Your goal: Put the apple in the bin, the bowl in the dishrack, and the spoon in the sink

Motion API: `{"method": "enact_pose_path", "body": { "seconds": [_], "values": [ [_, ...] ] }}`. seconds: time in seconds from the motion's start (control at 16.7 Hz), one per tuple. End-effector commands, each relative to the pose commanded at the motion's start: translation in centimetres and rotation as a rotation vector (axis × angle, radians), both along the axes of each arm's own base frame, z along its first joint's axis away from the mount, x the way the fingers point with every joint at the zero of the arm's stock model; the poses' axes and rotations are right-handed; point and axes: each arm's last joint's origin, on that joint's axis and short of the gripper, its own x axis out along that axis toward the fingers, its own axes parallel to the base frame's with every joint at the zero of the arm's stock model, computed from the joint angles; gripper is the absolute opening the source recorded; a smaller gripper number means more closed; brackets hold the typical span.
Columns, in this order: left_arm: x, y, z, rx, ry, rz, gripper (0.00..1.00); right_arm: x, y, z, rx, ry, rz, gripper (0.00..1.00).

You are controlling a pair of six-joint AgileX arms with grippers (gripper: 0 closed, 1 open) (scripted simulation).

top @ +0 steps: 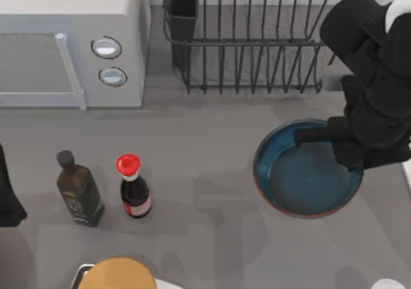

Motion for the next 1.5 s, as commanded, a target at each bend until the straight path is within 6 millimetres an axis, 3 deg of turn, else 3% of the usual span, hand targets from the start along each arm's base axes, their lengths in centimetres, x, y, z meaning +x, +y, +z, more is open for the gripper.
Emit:
{"method": "enact_pose_path", "body": {
  "seconds": [0.24,0.42,0.66,0.96,1.26,1.5],
  "values": [
    [0.0,0.0,0.0,0.0,0.0,0.0,1.0,0.1,3.6,2.6,-0.038,-0.35,0.148,0.0],
    [0.0,0.0,0.0,0.0,0.0,0.0,1.0,-0.7,7.0,6.1,-0.047,-0.708,0.217,0.0],
    [0.0,0.0,0.0,0.0,0.0,0.0,1.0,-3.7,10.3,12.2,-0.018,-1.155,0.164,0.0],
    [0.0,0.0,0.0,0.0,0.0,0.0,1.0,-8.0,11.1,17.7,0.037,-1.436,-0.004,0.0],
    [0.0,0.0,0.0,0.0,0.0,0.0,1.0,-8.8,11.0,18.5,0.048,-1.466,-0.034,0.0],
    [0.0,0.0,0.0,0.0,0.0,0.0,1.0,-7.1,11.5,17.3,0.039,-1.459,-0.029,0.0]
  ]
}}
